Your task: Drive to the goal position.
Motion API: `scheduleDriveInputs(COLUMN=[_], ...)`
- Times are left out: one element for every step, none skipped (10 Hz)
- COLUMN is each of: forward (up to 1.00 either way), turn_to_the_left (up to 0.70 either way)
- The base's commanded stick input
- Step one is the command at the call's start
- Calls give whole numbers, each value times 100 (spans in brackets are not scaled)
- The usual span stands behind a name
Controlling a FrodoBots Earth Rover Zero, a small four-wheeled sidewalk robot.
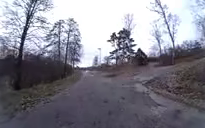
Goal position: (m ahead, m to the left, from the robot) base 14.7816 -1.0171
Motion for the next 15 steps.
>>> scheduleDriveInputs(forward=[50, 50, 50, 50, 50, 50, 50, 50, 50, 50, 50, 50, 50, 50, 50], turn_to_the_left=[0, 0, 0, 0, 0, 0, 0, 0, 0, 0, 0, 0, 0, 0, 0])
